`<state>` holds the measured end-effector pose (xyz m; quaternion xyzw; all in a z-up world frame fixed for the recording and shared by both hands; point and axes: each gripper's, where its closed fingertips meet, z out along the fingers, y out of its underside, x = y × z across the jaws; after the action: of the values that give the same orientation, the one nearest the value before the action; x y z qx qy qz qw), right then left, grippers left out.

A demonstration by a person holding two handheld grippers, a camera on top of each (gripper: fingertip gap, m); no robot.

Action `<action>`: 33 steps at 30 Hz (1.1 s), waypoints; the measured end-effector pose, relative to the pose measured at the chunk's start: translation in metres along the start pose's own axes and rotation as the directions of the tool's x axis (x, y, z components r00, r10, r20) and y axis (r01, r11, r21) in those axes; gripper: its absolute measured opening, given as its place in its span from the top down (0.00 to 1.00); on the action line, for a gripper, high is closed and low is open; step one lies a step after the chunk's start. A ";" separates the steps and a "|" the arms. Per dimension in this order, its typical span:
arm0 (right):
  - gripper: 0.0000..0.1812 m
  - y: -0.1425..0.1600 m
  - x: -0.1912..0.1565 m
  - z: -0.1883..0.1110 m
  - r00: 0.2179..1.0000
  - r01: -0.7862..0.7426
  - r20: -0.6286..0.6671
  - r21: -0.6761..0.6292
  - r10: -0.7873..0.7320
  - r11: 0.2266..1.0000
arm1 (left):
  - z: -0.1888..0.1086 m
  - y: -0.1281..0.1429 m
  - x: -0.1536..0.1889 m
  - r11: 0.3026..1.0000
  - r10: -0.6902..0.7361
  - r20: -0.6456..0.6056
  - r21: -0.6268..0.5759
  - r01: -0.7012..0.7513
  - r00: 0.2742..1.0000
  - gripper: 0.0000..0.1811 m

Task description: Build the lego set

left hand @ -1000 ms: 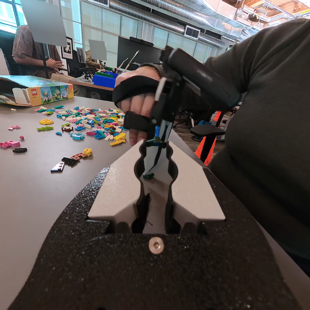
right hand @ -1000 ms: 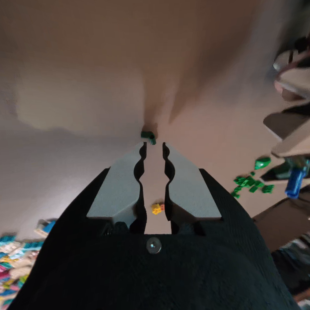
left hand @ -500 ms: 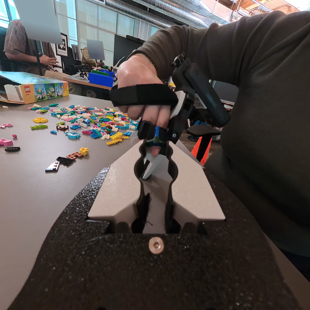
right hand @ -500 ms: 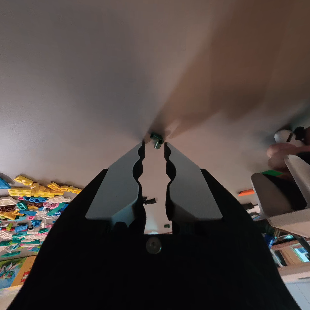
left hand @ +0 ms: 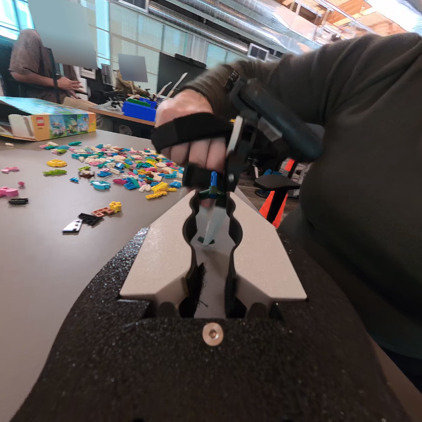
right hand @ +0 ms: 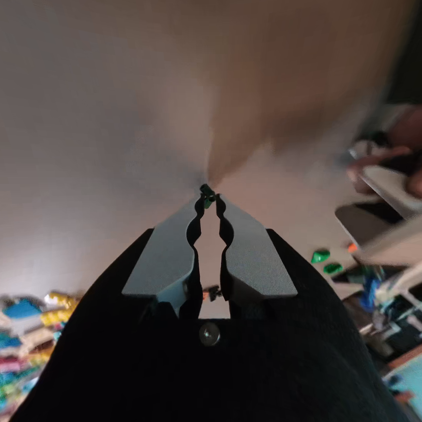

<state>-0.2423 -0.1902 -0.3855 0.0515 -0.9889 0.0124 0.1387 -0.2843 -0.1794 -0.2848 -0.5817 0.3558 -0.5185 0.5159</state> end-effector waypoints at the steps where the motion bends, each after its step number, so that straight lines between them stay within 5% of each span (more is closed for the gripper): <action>1: 0.96 -0.001 0.007 -0.006 0.994 -0.084 -0.067 0.044 0.087 0.995 | 0.000 0.000 -0.003 1.000 -0.002 0.020 -0.001 0.002 1.000 0.88; 3: 0.96 -0.001 0.027 -0.024 0.919 -0.270 -0.237 0.201 0.314 0.942 | 0.003 0.003 -0.006 1.000 -0.011 0.049 -0.022 0.012 0.999 0.88; 5: 0.96 0.002 0.045 -0.050 0.746 -0.374 -0.381 0.439 0.546 0.817 | 0.007 0.010 -0.010 0.997 -0.032 0.082 -0.068 0.037 0.996 0.88; 9: 0.96 0.013 0.050 -0.096 0.385 -0.297 -0.335 0.837 0.860 0.459 | 0.019 0.013 -0.002 0.992 -0.098 0.027 -0.072 0.100 0.995 0.88; 15: 0.96 0.017 0.046 -0.095 0.295 -0.159 -0.108 0.974 0.949 0.161 | 0.023 0.007 0.001 0.983 -0.183 -0.027 -0.010 0.183 0.983 0.88; 33: 0.96 0.023 0.038 -0.084 0.346 -0.248 -0.282 0.892 0.895 0.377 | 0.028 0.030 -0.009 0.959 -0.232 0.072 -0.149 0.240 0.970 0.88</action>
<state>-0.2579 -0.1679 -0.2951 -0.3057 -0.6708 0.4734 0.4822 -0.2558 -0.1710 -0.3137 -0.6725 0.3092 -0.5309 0.4126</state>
